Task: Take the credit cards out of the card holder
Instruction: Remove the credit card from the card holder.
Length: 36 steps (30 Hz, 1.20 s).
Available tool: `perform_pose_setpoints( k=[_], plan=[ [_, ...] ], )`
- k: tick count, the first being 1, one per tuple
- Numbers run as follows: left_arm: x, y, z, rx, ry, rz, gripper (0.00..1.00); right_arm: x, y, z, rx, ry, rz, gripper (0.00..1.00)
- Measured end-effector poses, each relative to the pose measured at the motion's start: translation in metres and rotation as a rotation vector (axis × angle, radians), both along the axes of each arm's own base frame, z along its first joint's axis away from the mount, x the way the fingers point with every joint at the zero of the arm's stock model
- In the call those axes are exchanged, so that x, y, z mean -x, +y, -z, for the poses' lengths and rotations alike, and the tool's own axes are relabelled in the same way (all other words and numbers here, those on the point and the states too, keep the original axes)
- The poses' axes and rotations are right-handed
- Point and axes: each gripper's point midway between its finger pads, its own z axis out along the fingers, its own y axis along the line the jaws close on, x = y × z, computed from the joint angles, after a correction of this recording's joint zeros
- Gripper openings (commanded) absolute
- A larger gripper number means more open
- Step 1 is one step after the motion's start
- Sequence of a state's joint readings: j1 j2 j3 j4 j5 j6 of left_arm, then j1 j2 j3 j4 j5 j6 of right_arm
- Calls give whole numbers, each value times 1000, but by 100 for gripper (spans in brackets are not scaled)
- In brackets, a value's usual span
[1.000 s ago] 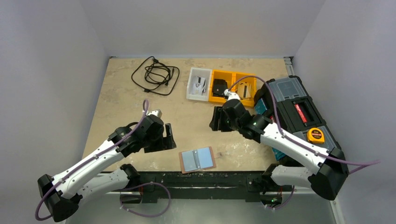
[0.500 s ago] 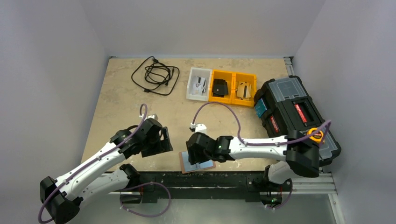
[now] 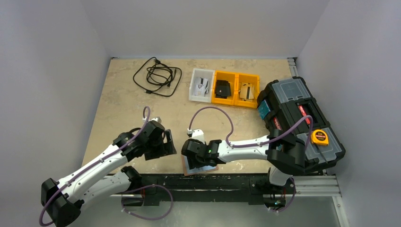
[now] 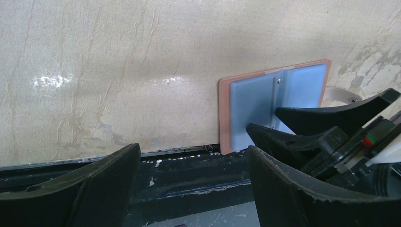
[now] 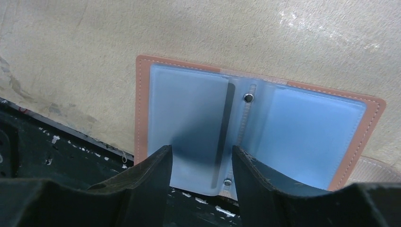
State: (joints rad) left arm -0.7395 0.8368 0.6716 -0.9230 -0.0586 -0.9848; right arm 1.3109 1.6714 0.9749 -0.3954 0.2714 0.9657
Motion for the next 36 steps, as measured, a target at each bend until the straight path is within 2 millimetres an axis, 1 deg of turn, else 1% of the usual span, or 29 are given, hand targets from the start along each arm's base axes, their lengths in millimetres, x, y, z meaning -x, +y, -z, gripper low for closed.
perform_pose_setpoints(
  k=[4, 6, 7, 11, 13, 15, 17, 24, 28, 33, 36],
  plan=[
    [-1, -4, -1, 14, -2, 5, 83, 0, 2, 6, 16, 7, 3, 45],
    [-2, -6, 0, 22, 2, 9, 83, 0, 5, 6, 10, 11, 3, 40],
    [-1, -7, 1, 23, 6, 12, 83, 0, 6, 7, 10, 12, 3, 37],
    [-1, -10, 4, 29, 16, 17, 81, 3, 9, 8, -13, 29, 5, 21],
    [0, -11, 5, 31, 24, 21, 77, 3, 10, 9, -26, 31, 7, 13],
    [-1, -15, 6, 45, 28, 28, 72, 3, 9, 9, -48, 38, 14, 8],
    [-1, -18, 9, 56, 35, 34, 62, 3, 9, 10, -76, 52, 22, 4],
    [4, -33, 22, 79, 75, 68, 29, 3, 6, 11, -185, 108, 42, 0],
    [6, -43, 28, 81, 97, 94, 25, 3, 10, 11, -232, 134, 42, 0],
    [7, -54, 36, 78, 112, 123, 24, 4, 14, 12, -277, 151, 40, 0],
    [7, -57, 41, 70, 125, 131, 25, 4, 15, 12, -292, 161, 41, 0]
  ],
)
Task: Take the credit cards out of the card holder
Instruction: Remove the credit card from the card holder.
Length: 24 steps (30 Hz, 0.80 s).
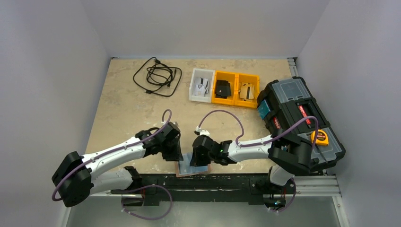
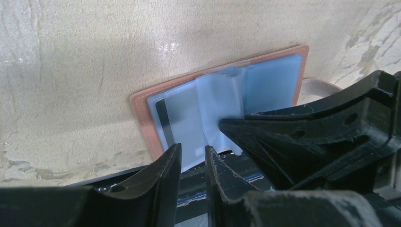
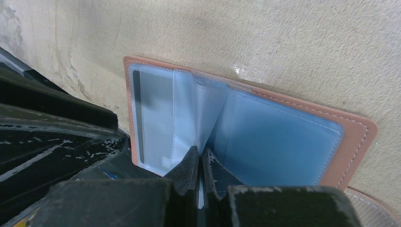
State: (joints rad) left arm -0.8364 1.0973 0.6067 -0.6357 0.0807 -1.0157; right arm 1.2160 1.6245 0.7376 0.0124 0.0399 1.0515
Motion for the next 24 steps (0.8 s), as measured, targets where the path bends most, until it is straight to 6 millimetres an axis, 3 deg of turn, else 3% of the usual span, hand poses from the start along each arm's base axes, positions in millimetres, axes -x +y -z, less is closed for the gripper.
perform_pose_setpoints(
  k=[11, 24],
  plan=[
    [8, 1, 23, -31, 43, 7, 29, 0, 1, 1, -36, 20, 1, 0],
    [7, -12, 29, -2, 53, 27, 28, 0, 2, 1, -52, 22, 0, 0]
  ],
)
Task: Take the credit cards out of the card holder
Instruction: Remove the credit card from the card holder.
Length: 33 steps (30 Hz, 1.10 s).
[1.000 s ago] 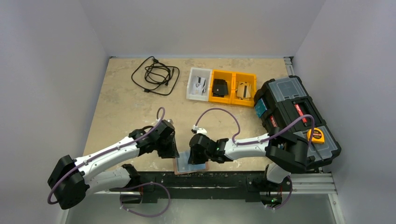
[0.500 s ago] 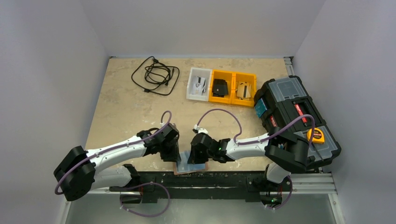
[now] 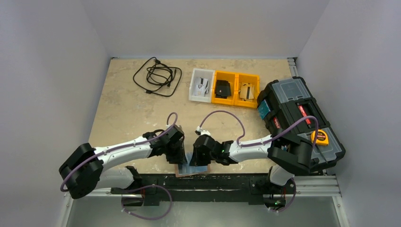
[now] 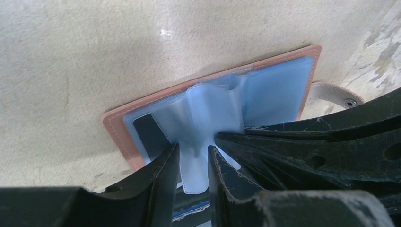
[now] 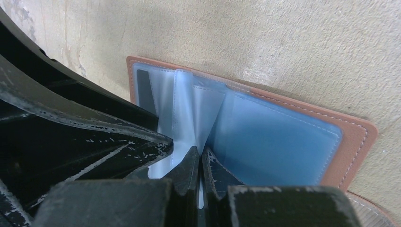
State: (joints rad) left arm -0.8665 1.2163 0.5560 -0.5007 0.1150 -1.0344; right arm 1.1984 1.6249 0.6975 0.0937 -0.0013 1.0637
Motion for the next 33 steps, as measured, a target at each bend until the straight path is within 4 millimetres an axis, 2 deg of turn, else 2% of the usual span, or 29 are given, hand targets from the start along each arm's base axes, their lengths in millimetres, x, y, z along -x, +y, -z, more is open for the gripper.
perform_pose_setpoints(
  k=[3, 6, 10, 13, 17, 21, 27, 33],
  plan=[
    [-1, -6, 1, 17, 4, 5, 25, 0, 0, 0, -1, 1, 0, 0],
    [-1, -10, 2, 26, 4, 11, 14, 0, 0, 0, -2, 1, 0, 1],
    [-1, -10, 4, 17, 10, -4, 2, -1, 0, -1, -4, 1, 0, 7],
    [-1, -8, 5, 11, 11, -14, 0, -1, 0, -2, -7, 5, -1, 15],
    [-2, -6, 4, 3, 6, -27, 0, 0, -1, -8, 1, 5, -8, 28],
    [-2, -1, 1, -11, -3, -41, 0, 0, -7, -24, 10, -9, -11, 38],
    [-2, 2, -2, -13, -18, -45, 13, -9, -15, -53, 5, -64, 10, 39],
    [-1, -1, -7, 6, -34, -15, 27, -17, -33, -55, 51, -84, 50, 39]
  ],
)
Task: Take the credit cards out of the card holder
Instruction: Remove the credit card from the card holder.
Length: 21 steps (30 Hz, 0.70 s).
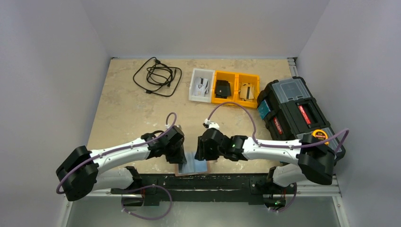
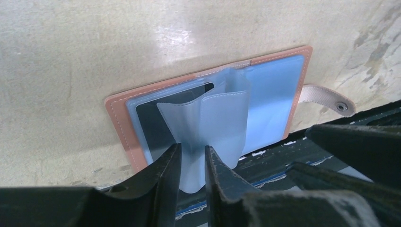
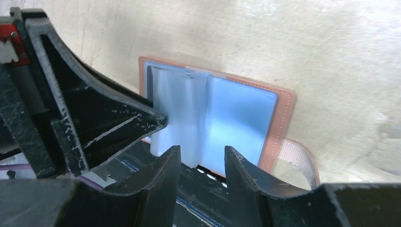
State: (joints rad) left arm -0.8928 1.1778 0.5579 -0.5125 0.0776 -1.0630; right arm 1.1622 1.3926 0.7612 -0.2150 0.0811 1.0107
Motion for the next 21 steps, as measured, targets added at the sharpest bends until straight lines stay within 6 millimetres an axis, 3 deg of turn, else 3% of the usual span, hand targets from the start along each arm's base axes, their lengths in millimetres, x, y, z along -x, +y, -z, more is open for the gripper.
perform_pose_setpoints(
  k=[12, 21],
  plan=[
    [-6, -36, -23, 108, -34, 67, 32, -6, -31, -7, 32, -33, 59, 39],
    [-11, -64, -24, 142, -7, 105, 36, -7, -45, -12, 51, -48, 89, 38]
  ],
)
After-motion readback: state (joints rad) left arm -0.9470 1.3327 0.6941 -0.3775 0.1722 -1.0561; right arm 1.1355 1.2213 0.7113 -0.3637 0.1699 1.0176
